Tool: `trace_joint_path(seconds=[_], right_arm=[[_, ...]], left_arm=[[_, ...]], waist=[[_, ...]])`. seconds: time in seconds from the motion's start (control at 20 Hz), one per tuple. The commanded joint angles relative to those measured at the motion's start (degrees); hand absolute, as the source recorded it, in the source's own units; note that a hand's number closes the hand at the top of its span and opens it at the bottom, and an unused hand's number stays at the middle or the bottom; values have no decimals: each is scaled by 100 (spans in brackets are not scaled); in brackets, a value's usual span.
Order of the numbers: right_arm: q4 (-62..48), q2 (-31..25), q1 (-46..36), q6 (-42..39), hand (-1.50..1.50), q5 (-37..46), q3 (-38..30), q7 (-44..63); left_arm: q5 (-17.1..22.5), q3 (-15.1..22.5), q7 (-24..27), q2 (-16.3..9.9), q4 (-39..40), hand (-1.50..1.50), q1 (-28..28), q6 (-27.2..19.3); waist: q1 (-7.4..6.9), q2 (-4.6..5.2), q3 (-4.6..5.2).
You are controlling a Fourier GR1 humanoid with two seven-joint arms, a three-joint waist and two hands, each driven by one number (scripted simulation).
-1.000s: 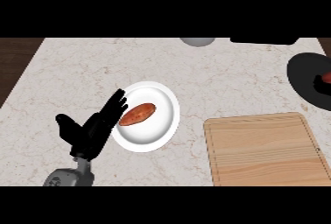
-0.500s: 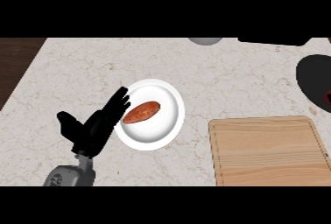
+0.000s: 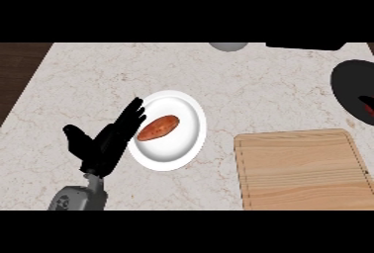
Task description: Pick the bell pepper from the cutting board and place it in the pan
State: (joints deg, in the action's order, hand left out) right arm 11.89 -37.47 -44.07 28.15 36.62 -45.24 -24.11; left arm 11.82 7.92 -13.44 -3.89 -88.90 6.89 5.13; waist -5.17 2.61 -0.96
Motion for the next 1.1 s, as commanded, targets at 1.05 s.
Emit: trace_joint_path(seconds=[1.05], right_arm=[[-342,-1025,1575,-4530,-150,-1356,-1065,-1846]], left_arm=[[44,-226,-63,-74,-25,0,-64,-86]], waist=[[297,-109,22]])
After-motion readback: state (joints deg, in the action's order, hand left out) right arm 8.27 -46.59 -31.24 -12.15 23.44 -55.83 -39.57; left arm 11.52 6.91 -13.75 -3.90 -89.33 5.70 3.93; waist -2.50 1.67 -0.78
